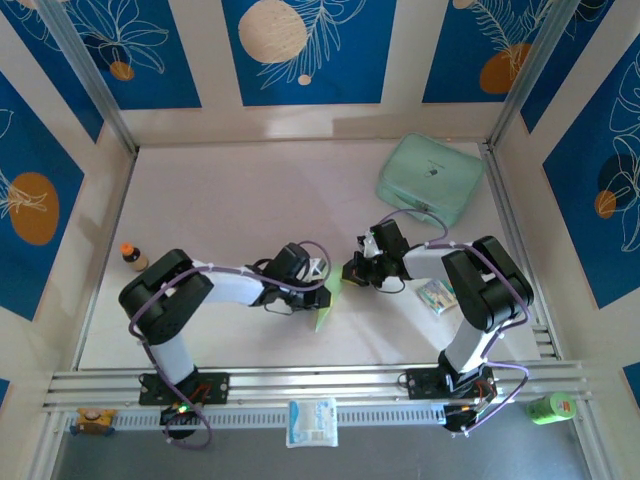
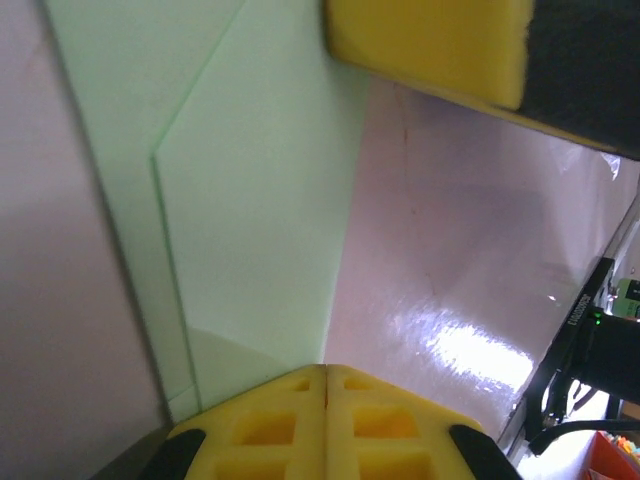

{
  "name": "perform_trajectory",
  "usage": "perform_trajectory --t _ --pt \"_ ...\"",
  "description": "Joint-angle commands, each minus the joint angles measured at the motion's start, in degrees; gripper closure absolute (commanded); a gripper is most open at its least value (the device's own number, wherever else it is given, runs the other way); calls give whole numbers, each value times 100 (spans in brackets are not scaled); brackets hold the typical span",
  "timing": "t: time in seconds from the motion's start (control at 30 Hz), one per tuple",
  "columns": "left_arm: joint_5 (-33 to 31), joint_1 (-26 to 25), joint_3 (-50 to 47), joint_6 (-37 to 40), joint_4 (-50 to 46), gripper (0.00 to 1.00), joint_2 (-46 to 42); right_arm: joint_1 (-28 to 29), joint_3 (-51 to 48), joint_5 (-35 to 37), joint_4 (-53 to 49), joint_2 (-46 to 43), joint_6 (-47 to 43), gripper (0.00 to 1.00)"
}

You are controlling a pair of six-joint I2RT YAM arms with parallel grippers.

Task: Fold a paper plane with a square sheet of paper (pick it up from the middle)
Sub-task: Fold the wing for the fifth time at the center of the table.

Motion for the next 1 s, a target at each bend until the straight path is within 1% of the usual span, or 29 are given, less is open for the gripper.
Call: perform_trajectory --t 0.0,0.1,0.17,0.33,0.47,0.6,0.8,0.97 --pt "186 15 375 191 -436 100 30 28 -42 495 -399 242 -53 97" --pt "207 14 681 291 -561 100 320 32 -51 498 -412 229 -53 97" --pt "223 20 789 260 -483 100 514 36 -80 489 -401 219 -32 97" --pt "109 14 779 210 -525 99 773 36 -169 490 -338 210 7 97" --pt "36 -11 389 193 -545 98 597 30 -169 512 -368 220 8 97" --pt "101 -83 161 267 -655 97 362 14 -139 533 -389 231 -5 97" --pt "32 -206 20 448 -968 93 128 1 -125 535 -408 251 -2 97" --pt "-100 -250 23 655 -1420 93 -60 1 -115 531 -412 244 -1 97"
